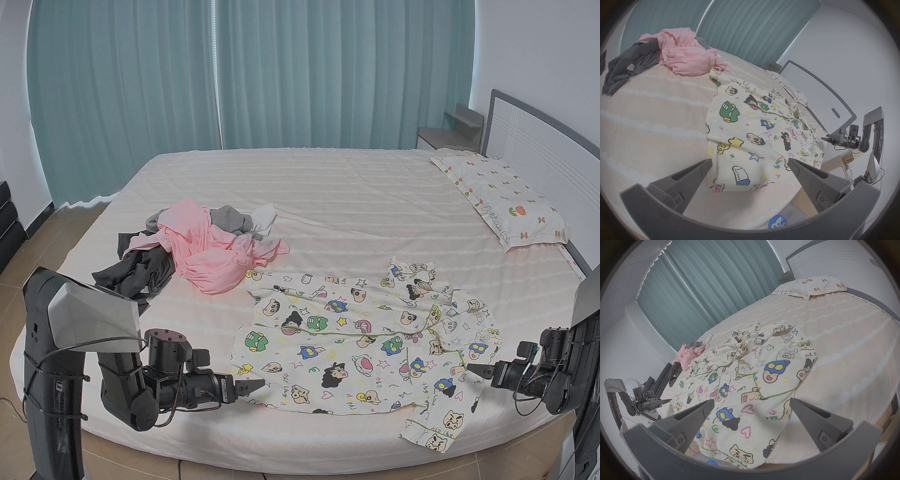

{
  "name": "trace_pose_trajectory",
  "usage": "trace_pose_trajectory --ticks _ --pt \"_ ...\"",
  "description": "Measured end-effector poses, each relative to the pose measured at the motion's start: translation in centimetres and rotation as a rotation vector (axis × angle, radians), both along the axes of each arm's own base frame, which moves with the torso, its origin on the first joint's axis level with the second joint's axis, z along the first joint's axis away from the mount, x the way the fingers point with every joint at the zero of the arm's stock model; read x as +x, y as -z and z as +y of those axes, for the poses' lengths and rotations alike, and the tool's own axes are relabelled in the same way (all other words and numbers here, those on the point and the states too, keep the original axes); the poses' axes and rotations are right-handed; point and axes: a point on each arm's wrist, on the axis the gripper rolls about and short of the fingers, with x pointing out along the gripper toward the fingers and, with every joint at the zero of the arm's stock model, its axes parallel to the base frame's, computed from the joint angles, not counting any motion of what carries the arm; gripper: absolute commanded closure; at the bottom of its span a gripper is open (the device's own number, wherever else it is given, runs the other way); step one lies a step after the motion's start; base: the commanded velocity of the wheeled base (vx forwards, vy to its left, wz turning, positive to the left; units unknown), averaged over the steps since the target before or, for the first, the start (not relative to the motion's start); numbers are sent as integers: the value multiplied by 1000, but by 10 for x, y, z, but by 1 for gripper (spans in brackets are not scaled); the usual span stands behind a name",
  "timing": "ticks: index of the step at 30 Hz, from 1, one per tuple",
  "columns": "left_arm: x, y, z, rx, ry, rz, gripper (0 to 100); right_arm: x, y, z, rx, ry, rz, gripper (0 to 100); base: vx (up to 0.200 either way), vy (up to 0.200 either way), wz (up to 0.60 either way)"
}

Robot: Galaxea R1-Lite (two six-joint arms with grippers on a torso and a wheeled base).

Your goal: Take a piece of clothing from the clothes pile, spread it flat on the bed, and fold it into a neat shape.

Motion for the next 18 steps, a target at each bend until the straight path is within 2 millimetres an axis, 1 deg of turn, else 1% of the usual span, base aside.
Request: trace_pose_trajectory --ticks 6,7,12,18 --pt "-3 9 -1 19 18 15 0 0 0 0 0 0 -1 0 0 0 0" --pt "-3 10 -1 21 18 18 100 0 0 0 0 0 -1 0 0 0 0" --pt "-4 13 -1 27 19 28 100 0 0 0 0 0 1 0 0 0 0" --pt "-9 16 5 44 10 45 100 0 1 0 0 1 3 0 0 0 0"
